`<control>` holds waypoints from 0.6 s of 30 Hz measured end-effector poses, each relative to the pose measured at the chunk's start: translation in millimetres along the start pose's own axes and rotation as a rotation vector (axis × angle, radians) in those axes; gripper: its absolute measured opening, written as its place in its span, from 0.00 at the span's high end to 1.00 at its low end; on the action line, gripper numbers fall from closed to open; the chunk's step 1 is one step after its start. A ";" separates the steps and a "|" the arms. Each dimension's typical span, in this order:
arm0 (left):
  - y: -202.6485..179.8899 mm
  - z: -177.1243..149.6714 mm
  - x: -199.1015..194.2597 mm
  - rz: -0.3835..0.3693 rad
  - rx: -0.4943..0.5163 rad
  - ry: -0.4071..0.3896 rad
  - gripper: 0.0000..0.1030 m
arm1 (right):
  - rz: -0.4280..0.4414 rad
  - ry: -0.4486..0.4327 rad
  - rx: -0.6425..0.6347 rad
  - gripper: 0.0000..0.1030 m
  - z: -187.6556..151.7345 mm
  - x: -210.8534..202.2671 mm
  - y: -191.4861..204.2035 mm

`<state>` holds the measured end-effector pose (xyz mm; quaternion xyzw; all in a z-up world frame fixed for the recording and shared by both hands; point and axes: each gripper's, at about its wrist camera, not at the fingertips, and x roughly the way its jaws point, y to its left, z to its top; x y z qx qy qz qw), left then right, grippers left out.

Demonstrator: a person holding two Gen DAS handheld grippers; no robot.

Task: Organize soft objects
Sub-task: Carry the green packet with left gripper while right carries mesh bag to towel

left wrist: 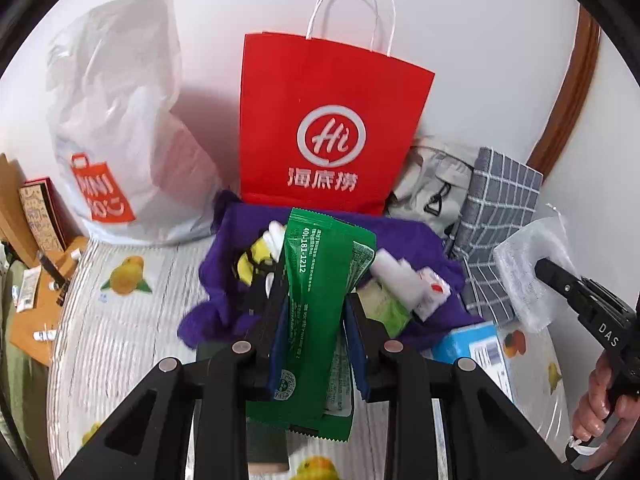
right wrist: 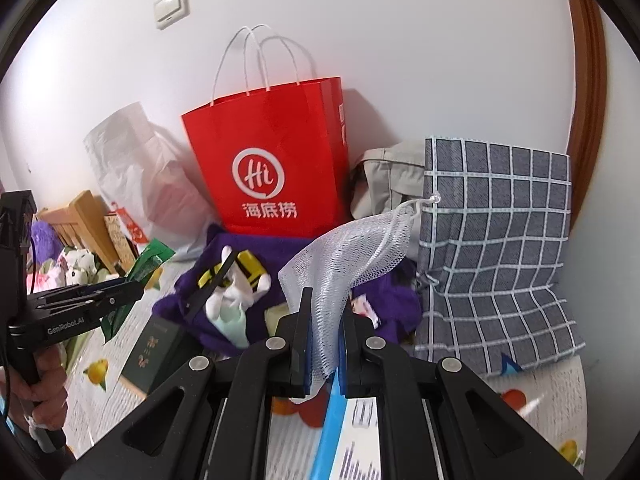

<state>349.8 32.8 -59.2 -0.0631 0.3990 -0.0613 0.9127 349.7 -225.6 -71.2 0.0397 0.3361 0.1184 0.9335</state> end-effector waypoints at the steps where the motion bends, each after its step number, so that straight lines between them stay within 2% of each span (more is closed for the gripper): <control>1: -0.4 4.4 1.9 0.002 0.001 -0.004 0.74 | 0.001 -0.001 0.002 0.91 2.9 3.9 -1.2; 6: -5.5 26.3 12.8 0.020 0.015 -0.018 0.74 | 0.003 -0.006 0.005 0.91 21.1 25.3 -5.3; 12: -10.7 38.8 31.2 0.008 0.021 -0.014 0.74 | 0.013 -0.018 -0.014 0.91 40.6 43.5 -3.6; 18: -7.2 38.8 59.6 -0.006 0.018 0.018 0.74 | 0.025 0.011 0.010 0.91 36.9 74.5 -11.2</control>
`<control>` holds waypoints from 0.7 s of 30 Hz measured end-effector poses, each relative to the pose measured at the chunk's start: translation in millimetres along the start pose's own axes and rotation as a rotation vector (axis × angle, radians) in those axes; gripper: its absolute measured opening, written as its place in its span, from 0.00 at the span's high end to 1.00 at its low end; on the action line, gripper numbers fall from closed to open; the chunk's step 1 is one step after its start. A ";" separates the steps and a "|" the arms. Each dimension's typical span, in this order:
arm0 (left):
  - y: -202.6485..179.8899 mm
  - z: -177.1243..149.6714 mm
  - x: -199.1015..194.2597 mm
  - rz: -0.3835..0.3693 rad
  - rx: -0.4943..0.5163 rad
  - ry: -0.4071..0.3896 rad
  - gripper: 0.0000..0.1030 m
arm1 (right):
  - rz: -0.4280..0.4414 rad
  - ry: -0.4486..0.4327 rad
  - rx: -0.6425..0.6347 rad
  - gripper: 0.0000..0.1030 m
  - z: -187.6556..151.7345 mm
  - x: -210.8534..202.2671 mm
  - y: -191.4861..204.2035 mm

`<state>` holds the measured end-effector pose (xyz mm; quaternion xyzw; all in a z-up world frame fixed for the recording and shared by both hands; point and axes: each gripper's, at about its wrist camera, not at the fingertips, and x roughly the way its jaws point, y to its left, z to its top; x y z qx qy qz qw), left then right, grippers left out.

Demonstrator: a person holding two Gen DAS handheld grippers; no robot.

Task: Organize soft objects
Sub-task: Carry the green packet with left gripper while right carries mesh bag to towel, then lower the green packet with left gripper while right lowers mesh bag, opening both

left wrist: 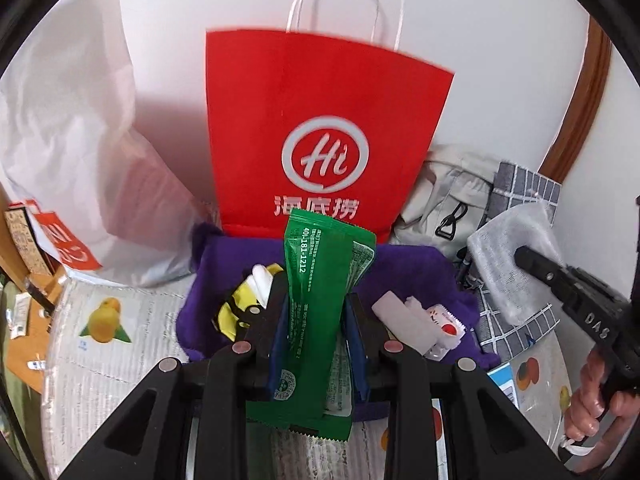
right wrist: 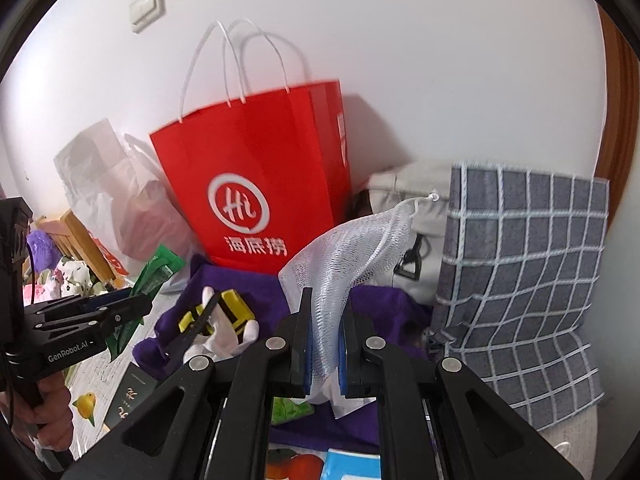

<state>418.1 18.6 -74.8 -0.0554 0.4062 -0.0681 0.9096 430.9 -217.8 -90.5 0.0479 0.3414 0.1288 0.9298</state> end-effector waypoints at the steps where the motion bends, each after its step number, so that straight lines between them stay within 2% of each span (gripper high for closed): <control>1: 2.4 -2.4 7.9 -0.005 -0.005 0.016 0.74 | 0.000 0.023 0.008 0.91 -2.7 9.4 -2.7; 2: 5.3 -5.6 16.1 -0.005 -0.012 0.032 0.74 | -0.006 0.061 0.008 0.91 -4.5 21.4 -5.1; 6: 13.6 -11.1 47.4 -0.020 -0.033 0.119 0.74 | -0.038 0.124 -0.002 0.91 -9.9 51.3 -11.2; 12: 16.6 -14.6 73.9 -0.064 -0.044 0.186 0.74 | -0.042 0.203 0.003 0.91 -21.4 83.9 -16.8; 21: 12.5 -21.4 95.1 -0.078 -0.029 0.232 0.74 | -0.022 0.264 0.016 0.90 -31.1 107.4 -19.3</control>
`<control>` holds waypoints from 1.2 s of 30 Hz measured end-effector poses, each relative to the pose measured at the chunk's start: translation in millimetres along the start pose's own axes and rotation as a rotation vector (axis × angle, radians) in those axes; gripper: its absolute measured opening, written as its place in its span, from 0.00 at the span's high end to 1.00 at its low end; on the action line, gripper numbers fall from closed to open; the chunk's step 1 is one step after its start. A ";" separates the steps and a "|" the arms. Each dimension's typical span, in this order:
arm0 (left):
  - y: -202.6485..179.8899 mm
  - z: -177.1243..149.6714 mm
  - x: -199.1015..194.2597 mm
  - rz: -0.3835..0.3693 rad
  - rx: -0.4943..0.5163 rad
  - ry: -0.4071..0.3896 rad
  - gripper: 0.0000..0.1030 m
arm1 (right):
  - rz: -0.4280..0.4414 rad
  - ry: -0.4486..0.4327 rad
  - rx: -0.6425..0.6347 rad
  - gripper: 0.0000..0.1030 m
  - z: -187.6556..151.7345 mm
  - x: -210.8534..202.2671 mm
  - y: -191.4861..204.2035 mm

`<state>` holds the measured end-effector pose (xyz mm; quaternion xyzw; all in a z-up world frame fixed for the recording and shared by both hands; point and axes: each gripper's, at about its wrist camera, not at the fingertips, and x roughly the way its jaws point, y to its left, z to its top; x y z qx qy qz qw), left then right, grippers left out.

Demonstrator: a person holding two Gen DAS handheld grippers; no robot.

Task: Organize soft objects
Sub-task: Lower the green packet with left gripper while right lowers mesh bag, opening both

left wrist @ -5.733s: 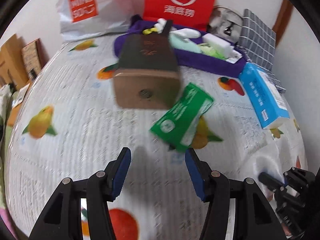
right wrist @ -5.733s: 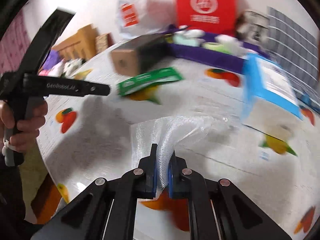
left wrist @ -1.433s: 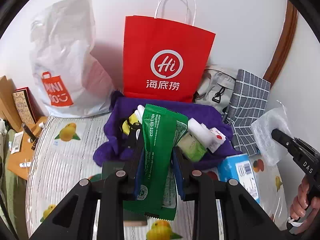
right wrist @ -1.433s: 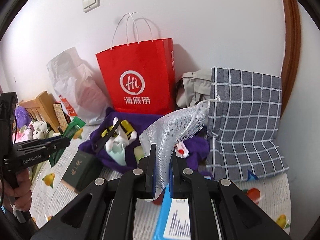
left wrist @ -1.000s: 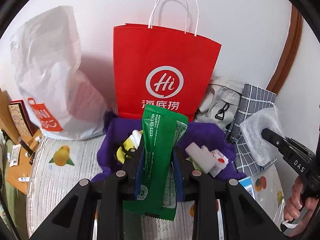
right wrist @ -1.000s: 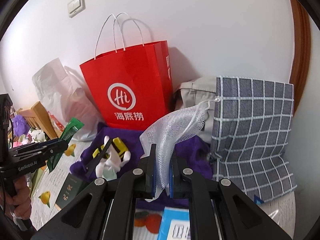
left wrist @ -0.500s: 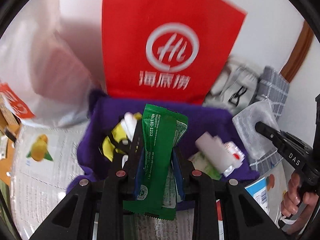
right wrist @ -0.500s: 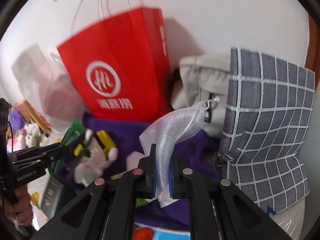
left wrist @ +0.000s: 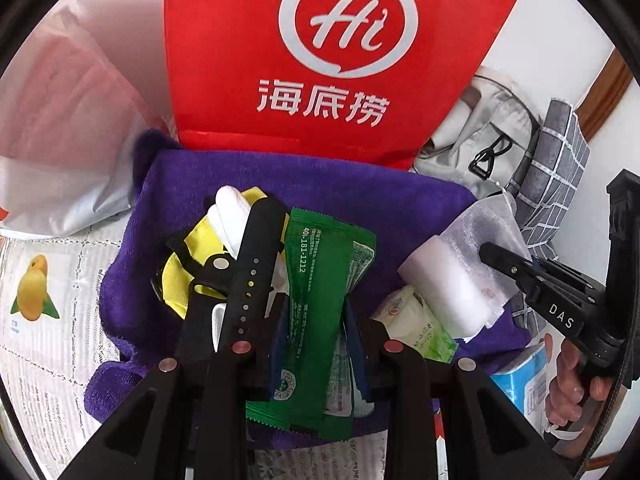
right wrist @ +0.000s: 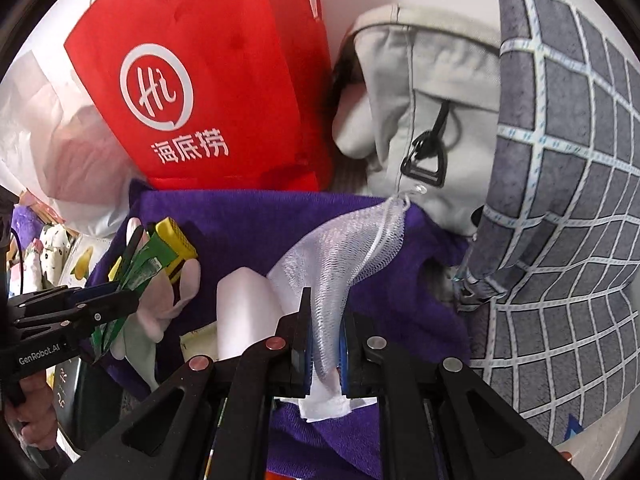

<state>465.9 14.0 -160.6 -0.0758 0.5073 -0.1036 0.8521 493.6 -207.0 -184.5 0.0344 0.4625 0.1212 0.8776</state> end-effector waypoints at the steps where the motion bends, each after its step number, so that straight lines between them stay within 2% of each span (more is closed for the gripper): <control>1: -0.9 0.2 3.2 -0.001 -0.001 0.006 0.74 | 0.003 0.008 0.001 0.89 -0.2 2.4 -0.5; 14: -10.5 -2.7 37.7 0.023 0.012 0.092 0.74 | -0.012 0.094 -0.002 0.88 -6.5 36.3 5.0; 24: -23.3 -2.9 50.1 0.043 0.029 0.094 0.72 | -0.024 0.101 -0.022 0.88 -3.9 42.3 12.9; 28: -21.7 -2.1 50.0 0.042 0.028 0.091 0.72 | -0.034 0.098 -0.031 0.80 -4.5 41.0 13.7; 30: -16.6 -2.1 46.6 0.043 0.025 0.084 0.72 | -0.051 0.092 -0.039 0.70 -4.2 39.1 13.6; 32: -13.9 -3.1 42.6 0.040 0.023 0.082 0.72 | -0.074 0.075 -0.044 0.53 -3.3 35.0 12.8; 36: -12.7 -2.9 33.2 0.040 0.021 0.067 0.72 | -0.028 0.035 -0.048 0.42 -0.3 23.8 15.1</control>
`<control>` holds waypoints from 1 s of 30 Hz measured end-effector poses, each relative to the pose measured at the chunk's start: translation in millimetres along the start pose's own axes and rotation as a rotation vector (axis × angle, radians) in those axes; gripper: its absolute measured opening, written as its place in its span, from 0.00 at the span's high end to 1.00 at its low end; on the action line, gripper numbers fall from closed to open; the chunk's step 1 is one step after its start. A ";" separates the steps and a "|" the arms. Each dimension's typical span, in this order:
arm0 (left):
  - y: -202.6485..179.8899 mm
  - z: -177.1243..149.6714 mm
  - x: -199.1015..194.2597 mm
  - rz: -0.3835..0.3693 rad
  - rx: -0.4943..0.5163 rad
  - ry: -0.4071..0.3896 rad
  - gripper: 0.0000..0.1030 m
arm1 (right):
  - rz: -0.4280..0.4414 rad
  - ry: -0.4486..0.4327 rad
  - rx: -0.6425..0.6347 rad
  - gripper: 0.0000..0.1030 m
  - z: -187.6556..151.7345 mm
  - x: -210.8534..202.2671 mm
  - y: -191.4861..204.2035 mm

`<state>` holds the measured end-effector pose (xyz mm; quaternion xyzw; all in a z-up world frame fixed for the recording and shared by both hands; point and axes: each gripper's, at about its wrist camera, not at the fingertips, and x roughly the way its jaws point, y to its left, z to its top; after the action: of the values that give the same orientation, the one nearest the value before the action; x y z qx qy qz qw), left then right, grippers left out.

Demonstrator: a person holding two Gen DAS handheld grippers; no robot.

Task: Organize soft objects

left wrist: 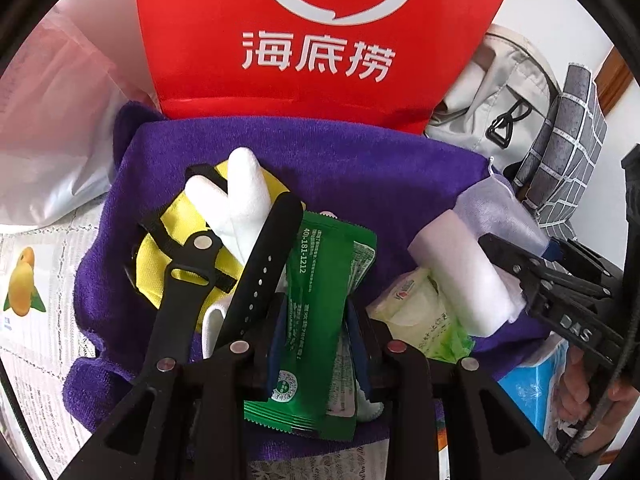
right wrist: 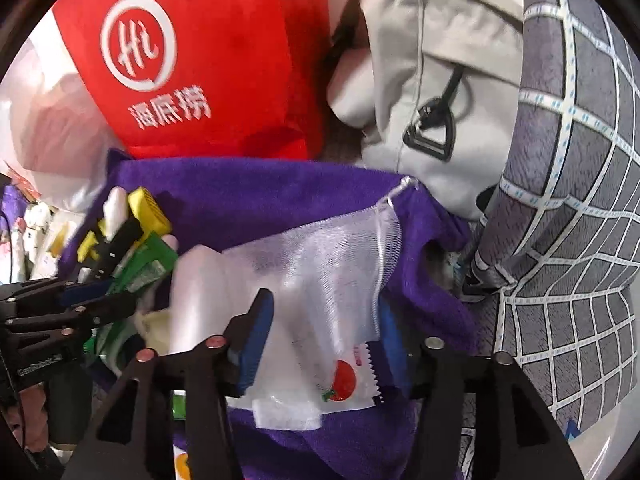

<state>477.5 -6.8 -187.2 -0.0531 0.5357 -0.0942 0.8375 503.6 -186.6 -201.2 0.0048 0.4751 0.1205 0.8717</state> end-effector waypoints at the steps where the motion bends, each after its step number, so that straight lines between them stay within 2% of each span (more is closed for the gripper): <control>1: 0.0 0.1 -2.4 0.004 -0.001 -0.008 0.72 | 0.014 -0.017 -0.004 0.38 0.8 -3.7 2.1; 4: 0.7 2.6 -10.9 0.014 -0.002 -0.028 0.65 | 0.007 -0.048 -0.024 0.37 2.4 -12.8 7.3; 6: 1.2 3.7 -18.0 0.032 -0.005 -0.057 0.58 | 0.003 -0.073 -0.043 0.32 3.2 -20.8 11.7; 8: 1.1 4.8 -24.7 0.043 -0.004 -0.075 0.47 | -0.006 -0.097 -0.053 0.21 2.8 -30.3 13.0; 12: 4.0 6.4 -43.8 0.074 -0.013 -0.127 0.35 | -0.009 -0.146 -0.066 0.18 6.9 -51.9 12.0; 13: 5.5 6.7 -48.3 0.078 -0.017 -0.138 0.33 | -0.007 -0.159 -0.065 0.14 4.7 -58.1 14.1; 15: 9.7 7.1 -58.2 0.092 -0.028 -0.155 0.31 | -0.004 -0.194 -0.061 0.09 5.3 -69.7 17.1; 21: 19.8 5.8 -88.4 0.153 -0.039 -0.214 0.27 | 0.036 -0.208 -0.016 0.09 -3.2 -98.6 16.2; 25: 20.8 -7.1 -110.3 0.151 -0.053 -0.229 0.23 | 0.014 -0.225 -0.022 0.09 -16.5 -121.9 16.5; 30: 14.6 -34.9 -139.2 0.133 -0.043 -0.232 0.23 | 0.043 -0.258 0.016 0.09 -42.3 -158.0 18.5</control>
<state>390.4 37.7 -81.1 -0.0456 0.4397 -0.0202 0.8968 382.6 -207.0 -91.5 0.0372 0.3599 0.1339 0.9226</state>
